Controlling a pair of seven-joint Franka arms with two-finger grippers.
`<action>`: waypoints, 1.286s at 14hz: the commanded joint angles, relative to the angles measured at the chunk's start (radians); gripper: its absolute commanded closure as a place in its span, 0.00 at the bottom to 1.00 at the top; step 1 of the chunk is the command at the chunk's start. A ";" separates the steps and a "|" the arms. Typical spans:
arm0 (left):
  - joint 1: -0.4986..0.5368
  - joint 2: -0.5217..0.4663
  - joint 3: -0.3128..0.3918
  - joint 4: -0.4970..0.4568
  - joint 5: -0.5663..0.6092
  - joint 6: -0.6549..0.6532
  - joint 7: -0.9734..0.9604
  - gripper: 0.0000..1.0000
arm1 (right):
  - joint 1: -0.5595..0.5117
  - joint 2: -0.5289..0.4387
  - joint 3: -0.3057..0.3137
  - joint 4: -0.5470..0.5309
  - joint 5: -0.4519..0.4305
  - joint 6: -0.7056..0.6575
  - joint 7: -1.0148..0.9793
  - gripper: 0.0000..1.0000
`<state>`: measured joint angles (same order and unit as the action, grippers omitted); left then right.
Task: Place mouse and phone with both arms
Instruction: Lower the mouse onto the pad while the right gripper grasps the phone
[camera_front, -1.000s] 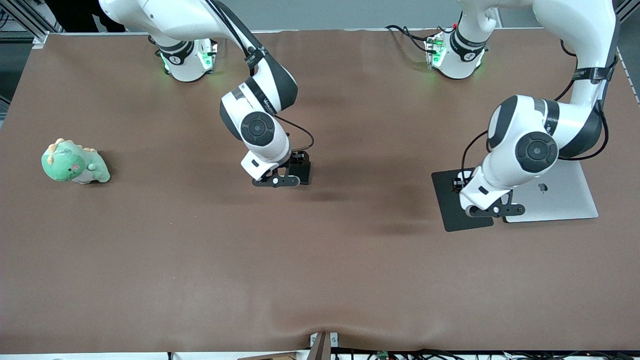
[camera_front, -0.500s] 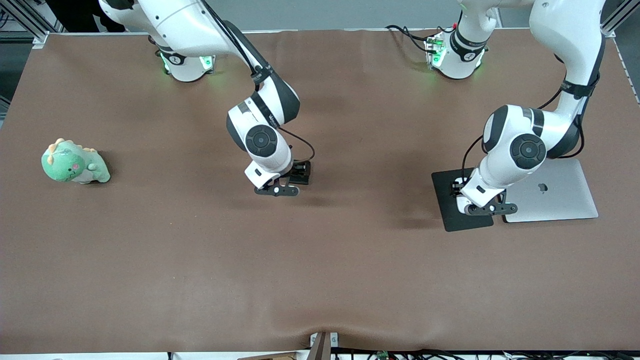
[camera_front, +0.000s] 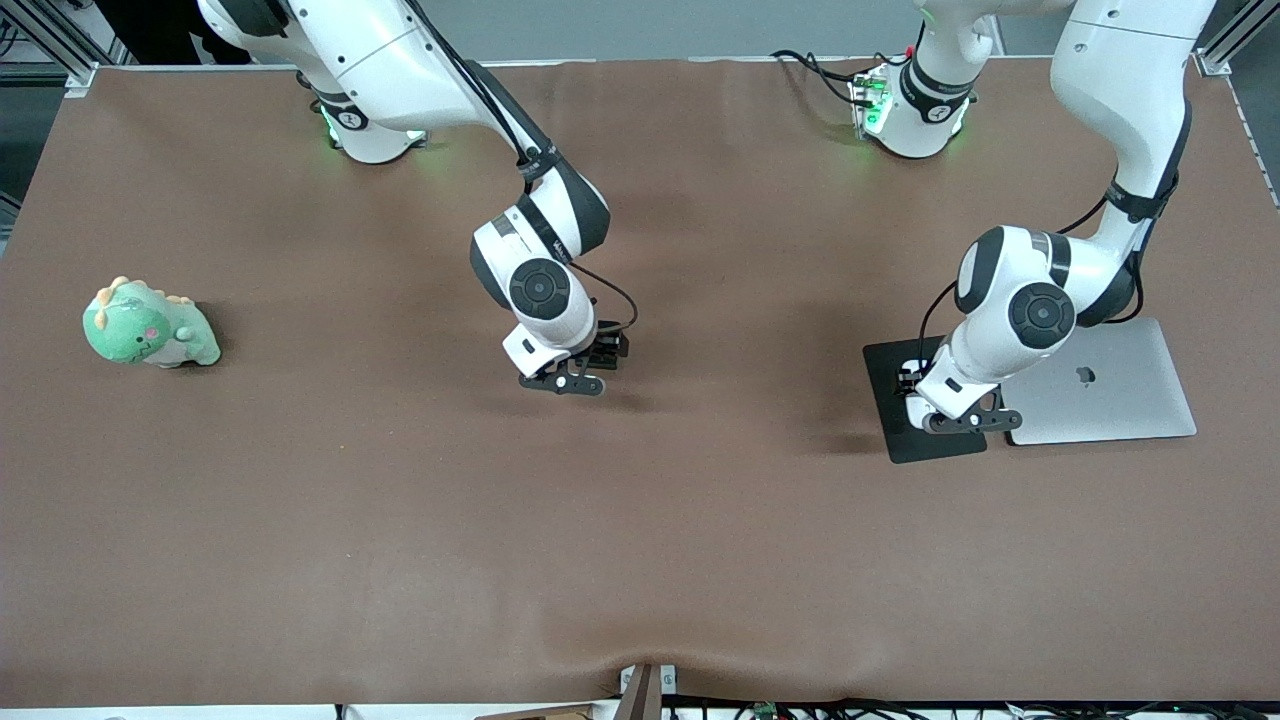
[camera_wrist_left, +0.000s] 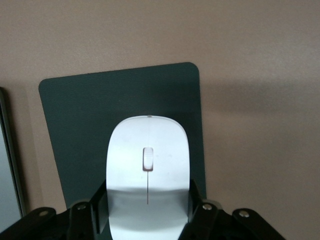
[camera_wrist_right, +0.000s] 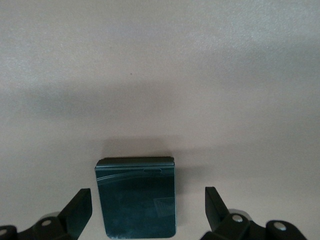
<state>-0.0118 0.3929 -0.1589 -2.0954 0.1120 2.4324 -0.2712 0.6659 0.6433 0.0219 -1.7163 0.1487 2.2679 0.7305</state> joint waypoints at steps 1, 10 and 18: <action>0.029 0.006 -0.011 -0.009 0.015 0.028 -0.011 1.00 | 0.012 0.007 -0.003 -0.016 -0.015 0.038 0.038 0.00; 0.032 0.014 -0.011 -0.041 0.015 0.077 -0.014 1.00 | 0.035 0.027 -0.002 -0.048 -0.011 0.114 0.107 0.00; 0.047 0.017 -0.011 -0.049 0.012 0.079 -0.014 1.00 | 0.055 0.027 -0.002 -0.046 -0.011 0.105 0.153 0.00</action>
<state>0.0212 0.4226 -0.1600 -2.1226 0.1120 2.4897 -0.2719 0.7103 0.6731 0.0246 -1.7597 0.1487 2.3664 0.8538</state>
